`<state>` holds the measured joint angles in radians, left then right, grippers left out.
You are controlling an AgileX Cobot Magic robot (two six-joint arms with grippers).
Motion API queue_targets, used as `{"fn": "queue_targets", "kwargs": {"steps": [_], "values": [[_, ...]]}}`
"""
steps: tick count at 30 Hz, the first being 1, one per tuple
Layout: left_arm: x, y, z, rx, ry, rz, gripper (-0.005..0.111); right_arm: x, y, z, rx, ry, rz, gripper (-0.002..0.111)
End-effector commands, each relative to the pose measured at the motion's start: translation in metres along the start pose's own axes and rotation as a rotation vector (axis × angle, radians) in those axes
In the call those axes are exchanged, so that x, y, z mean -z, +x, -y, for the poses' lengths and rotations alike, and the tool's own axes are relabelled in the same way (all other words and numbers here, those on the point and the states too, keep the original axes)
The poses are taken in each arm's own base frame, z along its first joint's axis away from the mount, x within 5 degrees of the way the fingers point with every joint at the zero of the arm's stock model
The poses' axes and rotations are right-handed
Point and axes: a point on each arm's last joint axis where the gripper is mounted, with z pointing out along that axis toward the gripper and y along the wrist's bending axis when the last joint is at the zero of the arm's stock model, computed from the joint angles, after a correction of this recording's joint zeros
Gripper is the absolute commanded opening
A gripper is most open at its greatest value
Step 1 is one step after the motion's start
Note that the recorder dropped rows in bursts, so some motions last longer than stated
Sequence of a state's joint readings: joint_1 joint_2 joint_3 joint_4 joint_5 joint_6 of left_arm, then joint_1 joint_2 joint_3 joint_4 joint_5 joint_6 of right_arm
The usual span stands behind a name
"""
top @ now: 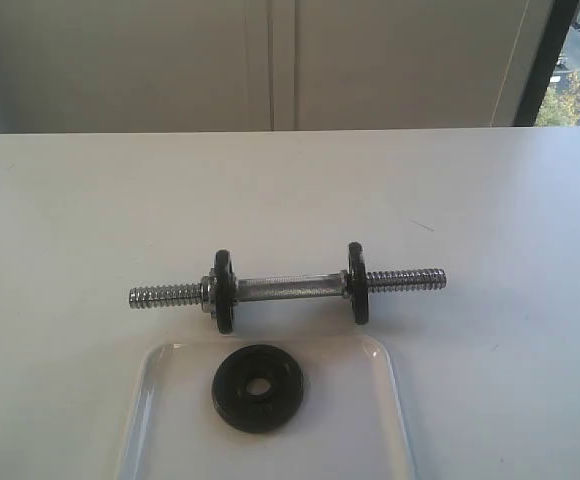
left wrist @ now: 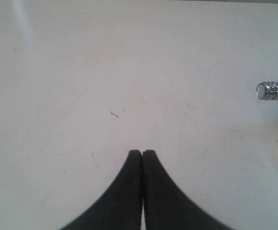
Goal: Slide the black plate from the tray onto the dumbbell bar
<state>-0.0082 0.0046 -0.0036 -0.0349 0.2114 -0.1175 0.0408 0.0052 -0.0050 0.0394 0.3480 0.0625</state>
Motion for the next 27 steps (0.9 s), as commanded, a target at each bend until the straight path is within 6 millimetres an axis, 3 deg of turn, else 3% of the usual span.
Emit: {"fn": "queue_targets", "kwargs": {"steps": [1, 27], "values": [[-0.0001, 0.0008, 0.0004, 0.011, 0.006, 0.003, 0.0, -0.0002, 0.0008, 0.0002, 0.004, -0.001, 0.007, 0.0], [-0.0001, 0.0008, 0.0003, 0.011, 0.005, 0.003, 0.0, -0.0001, 0.0009, -0.0012, 0.013, -0.025, 0.005, 0.0]]}}
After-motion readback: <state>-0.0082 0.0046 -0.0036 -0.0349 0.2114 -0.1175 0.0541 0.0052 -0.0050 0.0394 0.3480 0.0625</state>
